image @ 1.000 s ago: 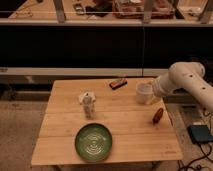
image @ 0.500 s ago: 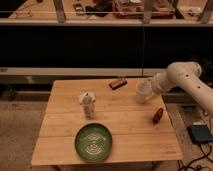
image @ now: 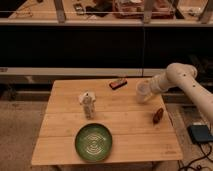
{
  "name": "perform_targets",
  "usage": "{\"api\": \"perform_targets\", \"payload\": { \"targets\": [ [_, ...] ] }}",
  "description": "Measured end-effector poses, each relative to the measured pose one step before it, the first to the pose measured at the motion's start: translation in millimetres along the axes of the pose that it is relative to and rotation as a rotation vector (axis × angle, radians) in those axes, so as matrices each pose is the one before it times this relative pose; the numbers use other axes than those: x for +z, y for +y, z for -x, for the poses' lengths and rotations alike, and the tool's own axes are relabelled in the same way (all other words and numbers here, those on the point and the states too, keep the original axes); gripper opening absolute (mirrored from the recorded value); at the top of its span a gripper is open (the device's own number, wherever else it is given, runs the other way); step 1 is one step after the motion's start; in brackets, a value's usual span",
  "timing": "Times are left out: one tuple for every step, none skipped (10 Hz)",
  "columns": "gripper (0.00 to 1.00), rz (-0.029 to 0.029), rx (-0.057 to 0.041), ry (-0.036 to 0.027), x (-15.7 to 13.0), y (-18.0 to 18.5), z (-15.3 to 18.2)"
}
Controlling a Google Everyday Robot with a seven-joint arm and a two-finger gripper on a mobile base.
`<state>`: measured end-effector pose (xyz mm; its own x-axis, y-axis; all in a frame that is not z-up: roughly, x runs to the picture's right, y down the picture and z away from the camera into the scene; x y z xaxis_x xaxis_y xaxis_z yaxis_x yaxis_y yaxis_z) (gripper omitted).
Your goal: Pick up the ceramic cup
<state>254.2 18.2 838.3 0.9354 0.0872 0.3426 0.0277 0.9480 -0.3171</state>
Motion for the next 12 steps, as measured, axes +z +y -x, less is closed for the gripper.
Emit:
{"api": "perform_targets", "payload": {
  "targets": [
    [0.65,0.00094,0.00728,-0.00879,4.35,-0.73,-7.68],
    [0.65,-0.00722,0.00979,-0.01591,5.7,-3.19,-8.88],
    [0.65,-0.01094,0.00604,-0.01111,3.49,-4.66,-7.16],
    [0.65,-0.00424,0.002,-0.00626,4.54,-1.93,-7.21],
    [0.65,0.0038,-0.00143,-0.00011,4.6,0.84,-5.95],
    [0.65,0.02074,-0.01357,0.00543,10.45,3.71,-6.41],
    [0.64,0.03063,-0.02287,0.00734,10.86,5.31,-2.55],
    [0.6,0.02455,-0.0193,0.00222,6.44,5.21,-1.3],
    [0.48,0.04724,-0.03408,-0.00005,7.94,11.5,-0.77],
    [0.38,0.03204,-0.02767,-0.00201,5.99,6.46,1.81],
    [0.31,0.02181,-0.0179,-0.00258,4.52,3.01,2.8],
    [0.2,0.02324,-0.01755,-0.00916,6.04,0.07,6.27]
  ]
}}
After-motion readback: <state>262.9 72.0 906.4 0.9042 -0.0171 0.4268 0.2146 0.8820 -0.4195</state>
